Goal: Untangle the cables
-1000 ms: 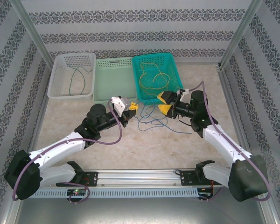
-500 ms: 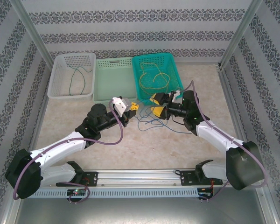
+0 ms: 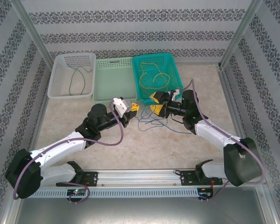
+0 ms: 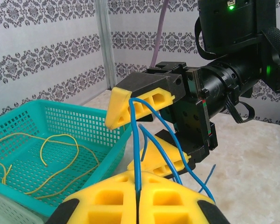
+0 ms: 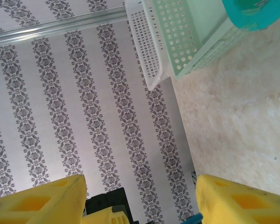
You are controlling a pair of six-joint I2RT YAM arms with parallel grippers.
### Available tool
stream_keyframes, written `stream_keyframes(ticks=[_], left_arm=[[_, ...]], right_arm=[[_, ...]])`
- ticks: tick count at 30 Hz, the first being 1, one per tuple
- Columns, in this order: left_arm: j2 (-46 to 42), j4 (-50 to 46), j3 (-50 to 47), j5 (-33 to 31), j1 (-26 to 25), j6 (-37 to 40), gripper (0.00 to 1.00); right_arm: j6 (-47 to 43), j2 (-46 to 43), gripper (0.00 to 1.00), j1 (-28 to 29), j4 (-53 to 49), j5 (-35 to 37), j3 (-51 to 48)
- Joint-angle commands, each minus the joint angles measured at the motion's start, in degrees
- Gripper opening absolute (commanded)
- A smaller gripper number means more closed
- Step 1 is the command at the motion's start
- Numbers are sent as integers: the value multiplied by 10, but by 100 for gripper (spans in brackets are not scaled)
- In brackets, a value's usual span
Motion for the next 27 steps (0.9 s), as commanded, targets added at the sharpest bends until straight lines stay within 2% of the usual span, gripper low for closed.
stream_keyframes(ticks=[1, 11, 14, 20, 25, 27], left_arm=[[4, 5, 8, 9, -10, 19, 2], [9, -16, 13, 2, -18, 37, 3], [10, -25, 15, 0, -21, 42, 3], [10, -35, 14, 0, -24, 47, 3], [5, -39, 10, -7, -24, 43, 3], [4, -40, 8, -9, -24, 38, 3]], right_arm=[[8, 6, 61, 4, 24, -2, 13], [9, 7, 50, 3, 25, 3, 19], [10, 7, 42, 4, 24, 5, 20], [5, 9, 15, -1, 23, 12, 20], [-17, 6, 1, -12, 6, 13, 19], [-33, 0, 0, -22, -5, 15, 18]])
